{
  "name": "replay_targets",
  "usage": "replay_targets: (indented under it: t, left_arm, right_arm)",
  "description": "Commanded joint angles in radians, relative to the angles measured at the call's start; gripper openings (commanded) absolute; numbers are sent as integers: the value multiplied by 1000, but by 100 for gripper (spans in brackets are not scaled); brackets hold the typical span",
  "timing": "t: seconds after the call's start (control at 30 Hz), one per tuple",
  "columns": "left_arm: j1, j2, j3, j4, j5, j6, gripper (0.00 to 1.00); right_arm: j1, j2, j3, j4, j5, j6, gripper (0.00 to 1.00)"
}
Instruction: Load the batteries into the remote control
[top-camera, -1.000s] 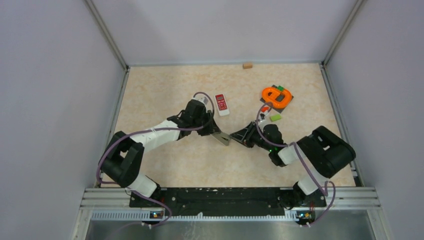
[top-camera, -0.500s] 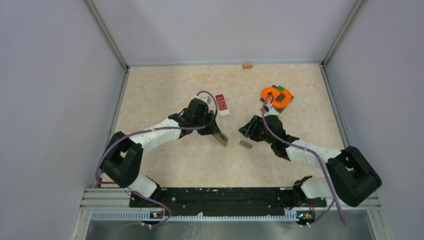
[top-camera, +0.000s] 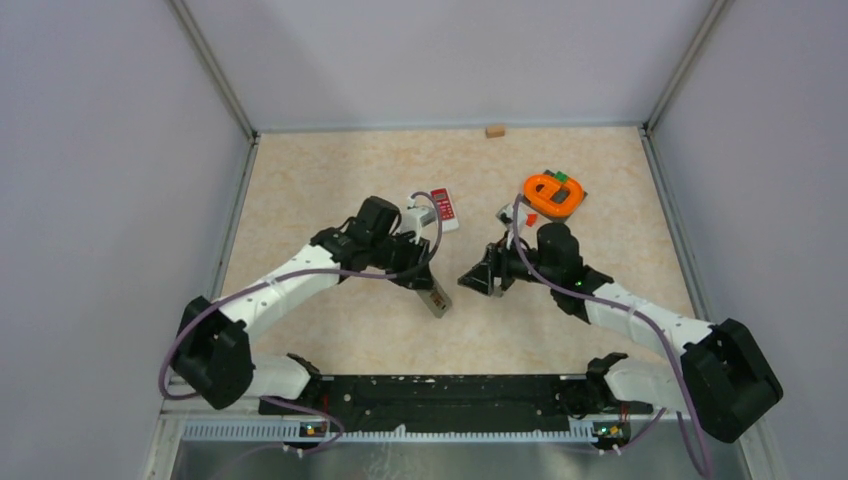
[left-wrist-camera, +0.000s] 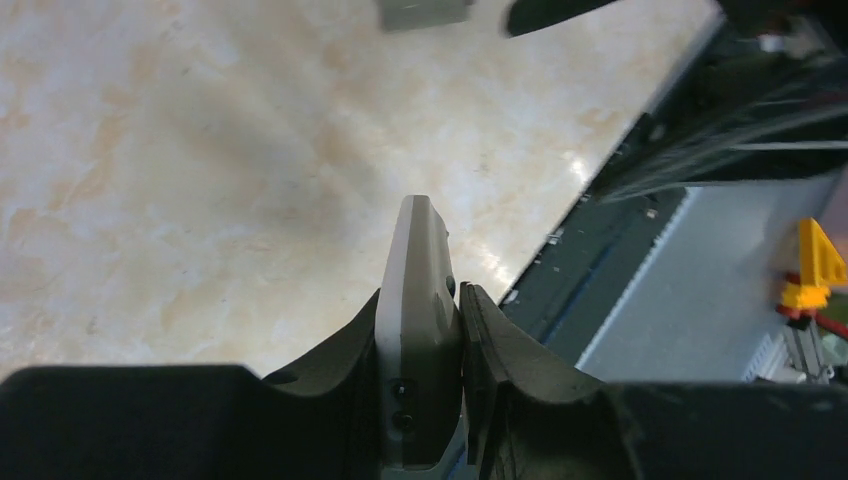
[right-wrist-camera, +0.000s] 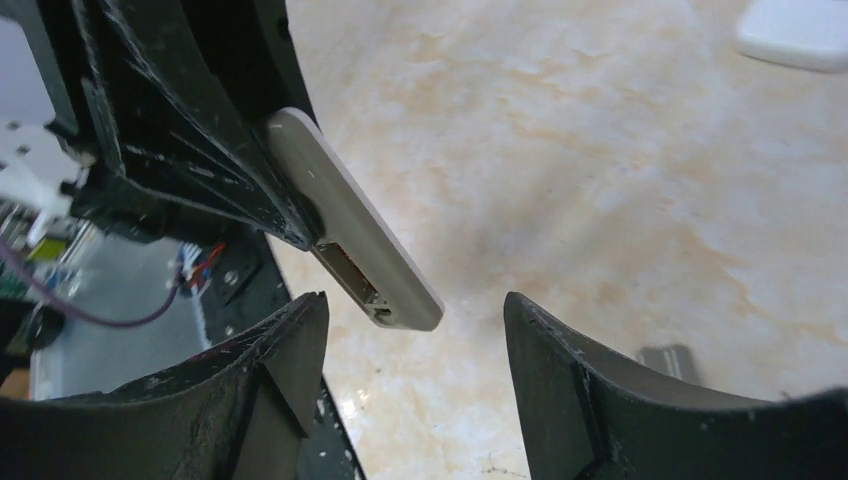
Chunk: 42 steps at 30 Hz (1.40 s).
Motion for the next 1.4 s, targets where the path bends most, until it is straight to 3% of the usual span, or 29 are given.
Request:
replay_targets:
  t: [0.0, 0.3, 0.37, 0.5, 0.6, 0.67, 0.77, 0.87, 1.0, 1.17, 1.37]
  left_arm:
    - [-1, -151, 53, 41, 261, 163, 0]
    - [0, -179, 80, 102, 424, 206, 0]
    - [-2, -189, 78, 119, 468, 204, 0]
    - [0, -211, 60, 190, 491, 174, 1]
    - [1, -223, 50, 244, 489, 124, 30]
    - [1, -233, 43, 298, 466, 60, 51]
    - [4, -266, -2, 452, 410, -86, 66]
    - [11, -308, -79, 689, 344, -286, 67]
    - [14, -337, -139, 891, 282, -453, 57]
    - [14, -340, -136, 955, 279, -532, 42]
    - [18, -353, -146, 982, 287, -564, 47]
  right_arm:
    - [5, -11, 62, 63, -267, -96, 67]
    - [131, 36, 140, 44, -372, -153, 65]
    - [137, 46, 143, 43, -385, -155, 59]
    - [139, 61, 157, 53, -414, -137, 34]
    - [139, 60, 156, 105, -410, -88, 12]
    - [139, 51, 143, 169, -363, -38, 6]
    - [138, 25, 92, 321, -269, 73, 3]
    - [137, 24, 51, 495, -210, 212, 4]
    - [137, 62, 42, 654, -216, 346, 6]
    - [136, 110, 33, 831, -227, 483, 6]
    - [128, 114, 29, 880, -154, 530, 5]
